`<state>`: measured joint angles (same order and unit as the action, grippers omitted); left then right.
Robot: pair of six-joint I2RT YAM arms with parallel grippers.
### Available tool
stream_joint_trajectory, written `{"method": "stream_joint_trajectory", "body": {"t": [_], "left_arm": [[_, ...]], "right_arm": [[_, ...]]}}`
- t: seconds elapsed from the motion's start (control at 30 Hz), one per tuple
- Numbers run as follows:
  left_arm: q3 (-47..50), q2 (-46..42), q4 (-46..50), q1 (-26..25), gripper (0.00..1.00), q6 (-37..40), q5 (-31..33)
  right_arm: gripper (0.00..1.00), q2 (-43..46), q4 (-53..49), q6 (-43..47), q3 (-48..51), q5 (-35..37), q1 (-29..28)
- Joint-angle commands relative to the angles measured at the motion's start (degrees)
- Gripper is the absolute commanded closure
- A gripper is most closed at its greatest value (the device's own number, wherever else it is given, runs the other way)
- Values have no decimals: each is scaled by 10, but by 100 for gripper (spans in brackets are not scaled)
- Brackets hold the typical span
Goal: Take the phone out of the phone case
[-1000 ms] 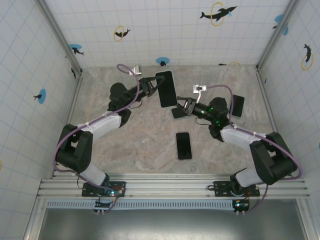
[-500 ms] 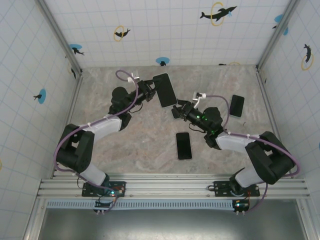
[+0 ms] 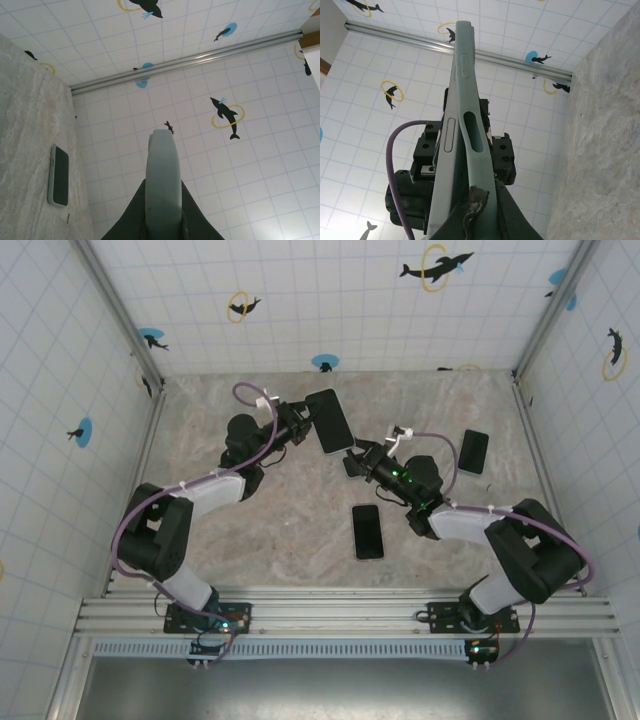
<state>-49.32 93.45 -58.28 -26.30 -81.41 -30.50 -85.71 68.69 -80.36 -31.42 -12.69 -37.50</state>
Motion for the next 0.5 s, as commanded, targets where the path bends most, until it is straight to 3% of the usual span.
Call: {"method": "stream_joint_trajectory", "body": {"t": [0.0, 0.37, 0.47], "left_arm": [[-7, 10, 11, 0, 82, 5, 1], [3, 3, 35, 1, 43, 4, 3], [21, -12, 59, 1, 38, 5, 7]], "right_arm": [[100, -3, 70, -16, 7, 16, -4], [100, -36, 159, -15, 21, 46, -4], [100, -41, 170, -3, 21, 61, -3]]}}
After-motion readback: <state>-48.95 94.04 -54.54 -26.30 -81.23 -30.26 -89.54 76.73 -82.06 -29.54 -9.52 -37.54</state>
